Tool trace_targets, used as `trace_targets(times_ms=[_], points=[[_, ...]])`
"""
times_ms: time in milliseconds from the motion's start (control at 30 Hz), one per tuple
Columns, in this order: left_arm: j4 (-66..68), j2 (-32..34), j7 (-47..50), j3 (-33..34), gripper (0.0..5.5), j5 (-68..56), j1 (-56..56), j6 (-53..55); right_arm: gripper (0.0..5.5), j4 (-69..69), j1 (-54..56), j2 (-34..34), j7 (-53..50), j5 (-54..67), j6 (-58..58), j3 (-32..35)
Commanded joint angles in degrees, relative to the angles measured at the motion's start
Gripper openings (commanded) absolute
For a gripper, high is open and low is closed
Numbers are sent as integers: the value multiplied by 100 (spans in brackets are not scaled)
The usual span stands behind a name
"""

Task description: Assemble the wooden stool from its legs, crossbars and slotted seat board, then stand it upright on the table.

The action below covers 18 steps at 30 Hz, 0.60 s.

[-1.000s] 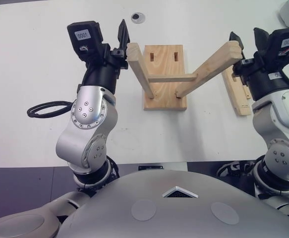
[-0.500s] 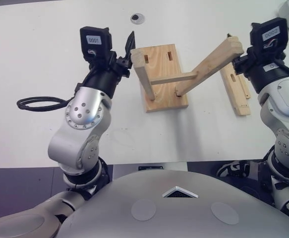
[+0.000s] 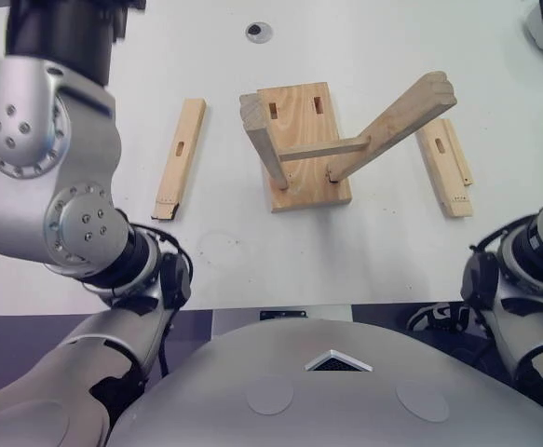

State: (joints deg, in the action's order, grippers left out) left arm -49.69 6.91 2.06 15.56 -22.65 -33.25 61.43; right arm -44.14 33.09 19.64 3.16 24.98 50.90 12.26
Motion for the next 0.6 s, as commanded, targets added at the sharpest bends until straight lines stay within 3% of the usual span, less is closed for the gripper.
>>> trace_targets(times_ms=[33,267,400,500,600], points=[[-171,-470,245,-107,312,-379,-436,575,261,-7,13,-655,-266,619,359,249],[-406,-1173,568,-436,312,-587,-112,1016,261,-467,-754,-772,-438,991,685,279],[602,-1440,621,-1413,312,-242,1355,495,261,-416,-2353,-461,-523,593,1227,-655],[1159,-899,448,-2470,312,169,2287,173,261,-322,-3027,-344,-616,458,1635,-969],[863,-555,363,-2521,312,306,2021,-12,261,-361,-2873,-370,-623,316,1358,-928]])
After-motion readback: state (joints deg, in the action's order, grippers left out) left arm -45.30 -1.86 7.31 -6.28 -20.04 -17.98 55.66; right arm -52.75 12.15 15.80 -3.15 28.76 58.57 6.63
